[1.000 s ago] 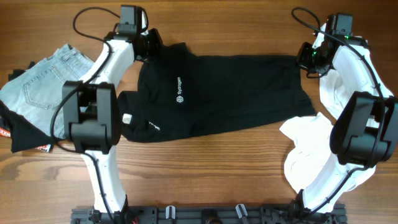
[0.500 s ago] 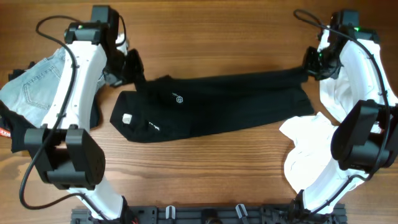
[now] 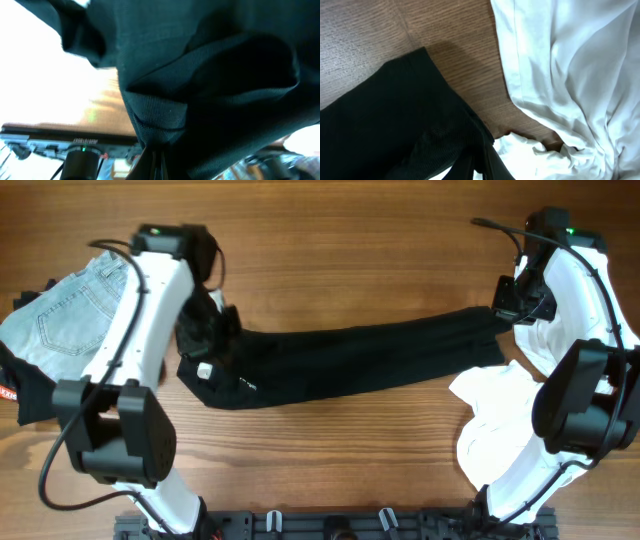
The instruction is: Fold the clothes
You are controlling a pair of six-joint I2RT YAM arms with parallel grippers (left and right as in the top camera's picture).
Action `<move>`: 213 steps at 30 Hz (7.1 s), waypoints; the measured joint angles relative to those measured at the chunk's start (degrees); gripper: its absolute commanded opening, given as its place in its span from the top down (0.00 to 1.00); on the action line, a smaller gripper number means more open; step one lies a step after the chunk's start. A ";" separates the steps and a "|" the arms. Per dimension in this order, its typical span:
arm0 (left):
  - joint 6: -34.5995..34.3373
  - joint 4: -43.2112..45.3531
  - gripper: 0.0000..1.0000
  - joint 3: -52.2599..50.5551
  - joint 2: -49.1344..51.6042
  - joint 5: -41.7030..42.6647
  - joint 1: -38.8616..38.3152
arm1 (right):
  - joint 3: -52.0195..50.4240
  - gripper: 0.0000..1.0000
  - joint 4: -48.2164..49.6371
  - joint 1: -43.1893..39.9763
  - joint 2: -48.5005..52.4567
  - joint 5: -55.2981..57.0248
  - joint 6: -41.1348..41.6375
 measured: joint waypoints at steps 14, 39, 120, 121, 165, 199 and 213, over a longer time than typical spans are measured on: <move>-0.87 7.50 0.37 -10.86 -0.07 -6.49 -2.34 | -0.07 0.67 -5.51 -0.02 0.00 1.51 -1.95; -6.88 39.91 0.55 -26.25 -0.28 -6.62 -2.34 | -0.07 0.52 3.67 -4.44 0.07 -29.64 -12.44; -9.11 34.75 0.00 -18.12 -0.39 4.81 13.11 | 1.79 0.94 4.28 -1.05 2.54 -20.74 -6.51; -9.01 34.73 0.00 -18.12 -0.39 4.81 13.11 | 1.81 0.94 4.28 1.95 2.56 -20.35 -6.16; -4.15 50.36 0.00 -18.12 -0.39 4.79 12.85 | 0.68 0.29 14.10 28.83 8.92 -17.53 8.85; 20.09 60.11 0.00 -16.04 8.79 6.73 10.69 | 0.68 0.24 13.99 30.73 10.08 -16.28 7.13; 21.86 58.49 0.00 -15.61 9.66 18.10 12.72 | 0.72 0.20 13.16 31.04 10.10 -15.82 5.77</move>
